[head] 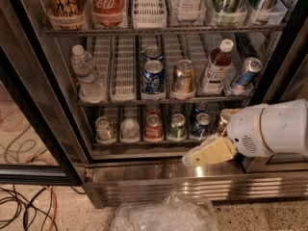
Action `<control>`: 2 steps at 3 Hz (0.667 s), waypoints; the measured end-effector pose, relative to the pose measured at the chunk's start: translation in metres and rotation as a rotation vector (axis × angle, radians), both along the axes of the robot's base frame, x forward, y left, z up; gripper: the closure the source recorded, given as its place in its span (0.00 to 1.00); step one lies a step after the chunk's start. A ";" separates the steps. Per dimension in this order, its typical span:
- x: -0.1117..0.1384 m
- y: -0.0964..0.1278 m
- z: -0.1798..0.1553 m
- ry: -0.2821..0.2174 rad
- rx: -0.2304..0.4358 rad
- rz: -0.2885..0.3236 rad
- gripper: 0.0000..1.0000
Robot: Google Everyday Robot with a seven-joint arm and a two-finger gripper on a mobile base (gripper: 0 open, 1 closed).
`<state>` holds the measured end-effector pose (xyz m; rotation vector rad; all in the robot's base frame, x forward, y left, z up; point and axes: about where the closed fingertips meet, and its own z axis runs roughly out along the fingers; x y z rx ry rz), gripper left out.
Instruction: Pick pepsi can from bottom shelf of fridge
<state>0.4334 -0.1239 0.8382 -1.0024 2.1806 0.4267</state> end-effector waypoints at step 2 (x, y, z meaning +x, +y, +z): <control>0.020 0.003 -0.073 -0.102 0.283 -0.182 0.00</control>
Offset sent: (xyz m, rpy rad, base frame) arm 0.0854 -0.0318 -0.0879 0.4733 -0.3619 -0.4825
